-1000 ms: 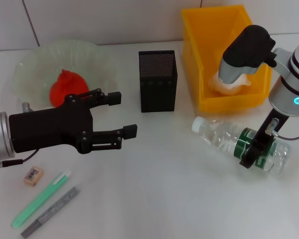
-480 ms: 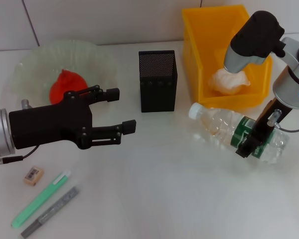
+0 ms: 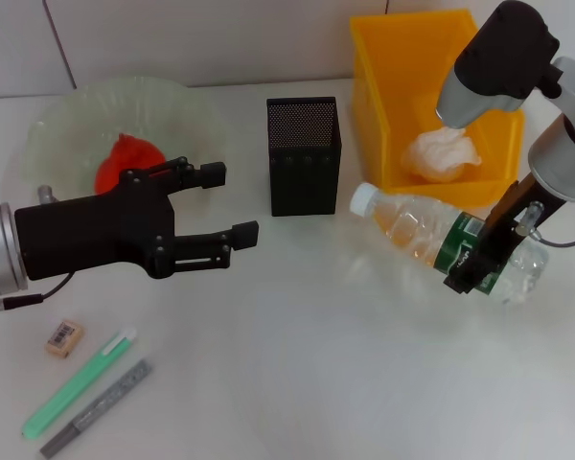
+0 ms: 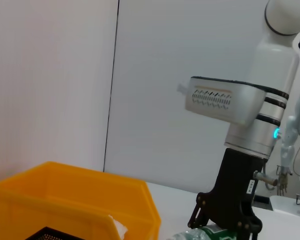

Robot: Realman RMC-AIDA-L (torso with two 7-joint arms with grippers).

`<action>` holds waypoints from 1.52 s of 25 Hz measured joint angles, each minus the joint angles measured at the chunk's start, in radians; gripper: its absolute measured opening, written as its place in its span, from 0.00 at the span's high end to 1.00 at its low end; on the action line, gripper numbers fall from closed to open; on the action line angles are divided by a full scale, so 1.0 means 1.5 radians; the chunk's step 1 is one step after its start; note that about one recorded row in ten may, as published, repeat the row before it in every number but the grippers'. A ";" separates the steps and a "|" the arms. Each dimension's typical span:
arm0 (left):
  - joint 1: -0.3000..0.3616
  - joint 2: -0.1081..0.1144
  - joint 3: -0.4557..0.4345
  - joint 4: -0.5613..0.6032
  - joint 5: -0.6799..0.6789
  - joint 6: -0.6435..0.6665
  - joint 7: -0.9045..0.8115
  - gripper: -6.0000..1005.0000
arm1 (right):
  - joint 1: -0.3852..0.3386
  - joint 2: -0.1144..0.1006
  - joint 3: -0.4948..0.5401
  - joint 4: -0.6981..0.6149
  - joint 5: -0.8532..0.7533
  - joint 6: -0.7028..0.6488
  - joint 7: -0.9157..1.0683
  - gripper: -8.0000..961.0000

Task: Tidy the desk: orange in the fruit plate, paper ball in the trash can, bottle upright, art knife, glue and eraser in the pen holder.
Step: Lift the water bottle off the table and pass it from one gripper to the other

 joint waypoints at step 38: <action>0.003 0.000 -0.029 0.001 -0.028 -0.016 -0.003 0.15 | -0.256 0.001 0.135 -0.299 0.332 0.080 -0.151 0.21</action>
